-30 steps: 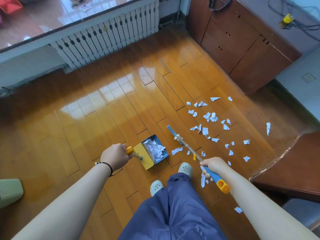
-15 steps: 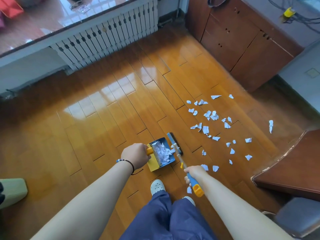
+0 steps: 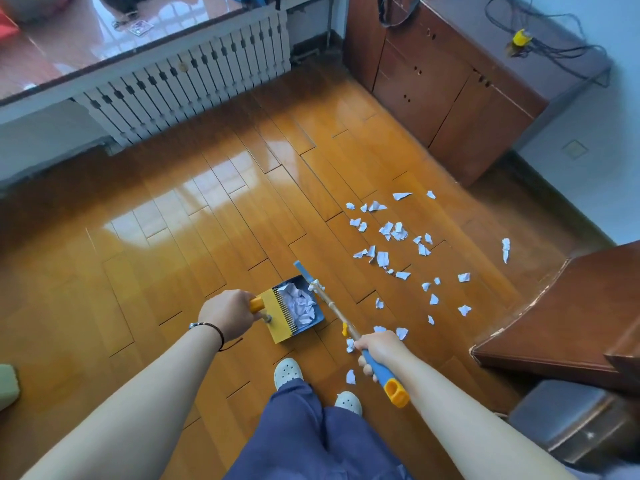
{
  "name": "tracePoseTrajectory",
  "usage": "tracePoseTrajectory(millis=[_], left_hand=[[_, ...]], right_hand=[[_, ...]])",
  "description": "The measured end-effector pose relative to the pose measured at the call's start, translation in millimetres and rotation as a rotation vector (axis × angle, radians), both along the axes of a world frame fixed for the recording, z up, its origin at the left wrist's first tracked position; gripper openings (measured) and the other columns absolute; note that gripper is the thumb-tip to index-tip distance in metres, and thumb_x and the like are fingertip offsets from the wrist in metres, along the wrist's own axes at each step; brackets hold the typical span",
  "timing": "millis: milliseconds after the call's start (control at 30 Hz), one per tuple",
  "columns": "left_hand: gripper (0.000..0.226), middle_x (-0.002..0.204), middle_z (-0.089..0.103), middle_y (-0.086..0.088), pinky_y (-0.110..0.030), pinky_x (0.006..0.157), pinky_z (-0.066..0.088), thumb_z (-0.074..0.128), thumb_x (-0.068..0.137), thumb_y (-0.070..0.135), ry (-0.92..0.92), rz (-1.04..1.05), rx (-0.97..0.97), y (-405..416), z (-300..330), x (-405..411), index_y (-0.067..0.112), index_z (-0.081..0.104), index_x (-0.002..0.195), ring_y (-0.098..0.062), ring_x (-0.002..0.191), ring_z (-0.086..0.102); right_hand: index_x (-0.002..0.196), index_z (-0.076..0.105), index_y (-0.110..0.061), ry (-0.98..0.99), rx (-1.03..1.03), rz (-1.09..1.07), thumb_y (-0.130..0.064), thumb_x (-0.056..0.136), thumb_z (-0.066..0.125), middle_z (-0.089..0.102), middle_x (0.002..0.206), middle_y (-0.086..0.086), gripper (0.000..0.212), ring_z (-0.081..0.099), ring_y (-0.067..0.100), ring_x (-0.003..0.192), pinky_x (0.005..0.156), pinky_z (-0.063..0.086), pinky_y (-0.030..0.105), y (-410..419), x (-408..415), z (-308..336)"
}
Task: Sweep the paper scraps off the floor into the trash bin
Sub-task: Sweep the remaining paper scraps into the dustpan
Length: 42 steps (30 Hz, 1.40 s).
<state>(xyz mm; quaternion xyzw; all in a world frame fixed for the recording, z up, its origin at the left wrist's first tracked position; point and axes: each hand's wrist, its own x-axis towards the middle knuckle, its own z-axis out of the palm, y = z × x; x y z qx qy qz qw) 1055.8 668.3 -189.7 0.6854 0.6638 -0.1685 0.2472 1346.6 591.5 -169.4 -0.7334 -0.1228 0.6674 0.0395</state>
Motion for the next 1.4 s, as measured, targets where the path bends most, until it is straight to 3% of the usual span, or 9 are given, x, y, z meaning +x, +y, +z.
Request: tracePoseTrajectory(millis=[233,667,900,1033,1133,1400], left_hand=[[0.023,0.069,0.060,0.007,-0.024,0.049,0.039,0.063,0.095,0.046,0.011,0.034,0.010,-29,8,20,0.024,0.068,0.091,-0.016,0.064,0.059],[0.021,0.073,0.062,0.009,-0.025,0.052,0.048,0.065,0.095,0.044,0.060,-0.062,-0.021,-83,9,51,0.027,0.069,0.107,-0.013,0.066,0.060],[0.015,0.074,0.065,0.007,-0.027,0.055,0.052,0.066,0.094,0.042,0.038,0.004,-0.050,-102,0,42,0.027,0.068,0.093,-0.016,0.068,0.064],[0.016,0.074,0.064,0.007,-0.028,0.056,0.053,0.067,0.094,0.042,0.027,0.005,-0.035,-107,-2,40,0.026,0.067,0.092,-0.015,0.068,0.064],[0.015,0.071,0.060,0.009,-0.025,0.054,0.049,0.066,0.094,0.043,0.025,-0.022,-0.025,-107,-2,37,0.027,0.065,0.093,-0.015,0.068,0.062],[0.023,0.079,0.063,0.010,-0.023,0.054,0.047,0.065,0.096,0.044,0.044,-0.132,-0.011,-115,8,18,0.030,0.069,0.113,-0.012,0.070,0.061]], right_hand=[[0.092,0.061,-0.001,-0.057,0.061,0.008,-0.012,0.095,0.055,0.053,0.063,0.012,0.013,0.046,0.019,0.041,0.036,0.040,0.020,-19,42,-1],[0.112,0.059,0.003,-0.271,0.045,-0.072,-0.007,0.094,0.055,0.056,0.064,0.015,0.021,0.050,0.022,0.042,0.038,0.044,0.022,-89,142,-37],[0.114,0.055,0.005,-0.183,-0.089,-0.162,-0.003,0.093,0.054,0.055,0.065,0.017,0.023,0.049,0.024,0.040,0.035,0.041,0.023,-109,93,-69],[0.112,0.054,0.003,-0.110,-0.052,-0.226,-0.005,0.093,0.053,0.053,0.061,0.015,0.020,0.047,0.020,0.030,0.034,0.041,0.021,-114,69,-62],[0.105,0.057,0.001,-0.115,-0.019,-0.282,-0.008,0.094,0.054,0.052,0.058,0.014,0.015,0.047,0.021,0.036,0.035,0.042,0.021,-116,69,-46],[0.110,0.056,0.002,-0.188,-0.019,-0.465,-0.009,0.094,0.054,0.054,0.065,0.015,0.019,0.049,0.020,0.039,0.035,0.043,0.020,-138,62,-50]])
